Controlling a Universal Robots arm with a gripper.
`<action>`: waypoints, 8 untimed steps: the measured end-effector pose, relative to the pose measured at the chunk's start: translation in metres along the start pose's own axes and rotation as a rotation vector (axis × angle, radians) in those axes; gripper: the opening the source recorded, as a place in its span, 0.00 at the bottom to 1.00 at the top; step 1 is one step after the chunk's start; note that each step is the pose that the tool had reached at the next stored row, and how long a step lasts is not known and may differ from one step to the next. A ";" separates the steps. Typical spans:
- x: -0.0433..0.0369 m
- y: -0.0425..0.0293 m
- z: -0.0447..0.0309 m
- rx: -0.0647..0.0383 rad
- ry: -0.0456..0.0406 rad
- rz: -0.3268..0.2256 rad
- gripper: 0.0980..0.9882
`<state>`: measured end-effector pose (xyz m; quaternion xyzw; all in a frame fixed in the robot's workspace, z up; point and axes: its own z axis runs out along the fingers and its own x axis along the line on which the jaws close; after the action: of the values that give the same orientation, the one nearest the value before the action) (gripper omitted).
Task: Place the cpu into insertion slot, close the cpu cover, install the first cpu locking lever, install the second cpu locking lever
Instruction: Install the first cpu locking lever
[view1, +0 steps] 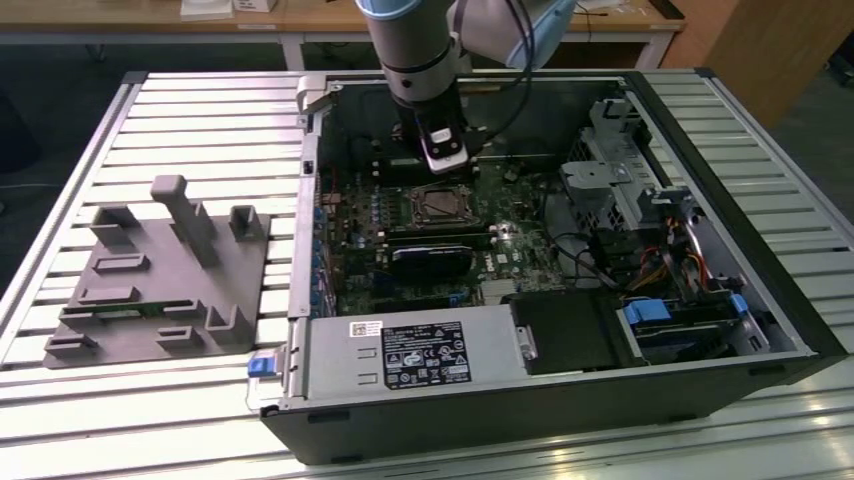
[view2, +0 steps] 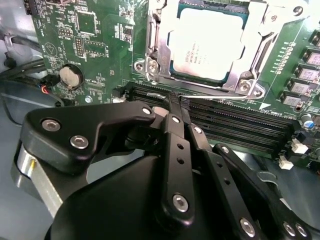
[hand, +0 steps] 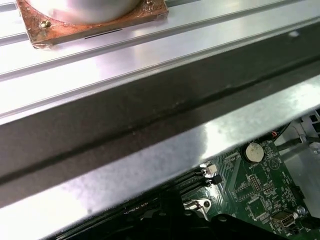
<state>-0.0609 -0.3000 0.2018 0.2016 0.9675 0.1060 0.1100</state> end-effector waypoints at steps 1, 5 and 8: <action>0.0003 0.0002 0.0001 0.000 0.0000 0.000 0.01; 0.0008 0.0004 0.0007 0.000 0.0001 0.000 0.01; 0.0010 0.0001 0.0018 0.001 -0.0005 -0.001 0.01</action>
<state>-0.0613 -0.2992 0.2000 0.2014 0.9676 0.1052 0.1101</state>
